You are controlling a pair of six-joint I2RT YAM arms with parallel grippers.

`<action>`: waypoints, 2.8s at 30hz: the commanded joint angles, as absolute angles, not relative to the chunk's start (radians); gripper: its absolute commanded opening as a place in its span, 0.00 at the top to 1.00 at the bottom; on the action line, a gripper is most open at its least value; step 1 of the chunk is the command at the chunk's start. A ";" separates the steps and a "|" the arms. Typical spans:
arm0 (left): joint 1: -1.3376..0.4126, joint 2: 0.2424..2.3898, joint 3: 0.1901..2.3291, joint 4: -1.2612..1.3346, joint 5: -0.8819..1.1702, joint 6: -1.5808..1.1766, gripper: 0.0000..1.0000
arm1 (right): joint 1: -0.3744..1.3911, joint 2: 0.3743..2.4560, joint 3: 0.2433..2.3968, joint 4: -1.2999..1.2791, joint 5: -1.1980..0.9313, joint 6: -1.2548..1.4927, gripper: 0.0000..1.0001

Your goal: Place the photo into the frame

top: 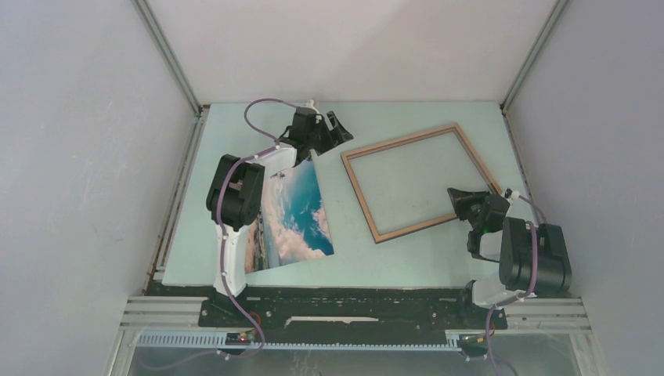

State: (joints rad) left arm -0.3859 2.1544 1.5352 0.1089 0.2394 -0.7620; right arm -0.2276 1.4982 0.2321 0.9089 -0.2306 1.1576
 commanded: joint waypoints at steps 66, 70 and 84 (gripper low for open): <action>-0.381 2.157 1.589 0.161 0.266 -0.786 0.16 | -0.170 1.460 0.200 0.892 -0.101 1.156 1.00; -0.382 2.160 1.589 0.162 0.266 -0.789 0.16 | -0.171 1.462 0.204 0.889 -0.095 1.157 1.00; -0.381 2.155 1.589 0.161 0.265 -0.783 0.16 | -0.176 1.436 0.188 0.866 -0.107 1.145 1.00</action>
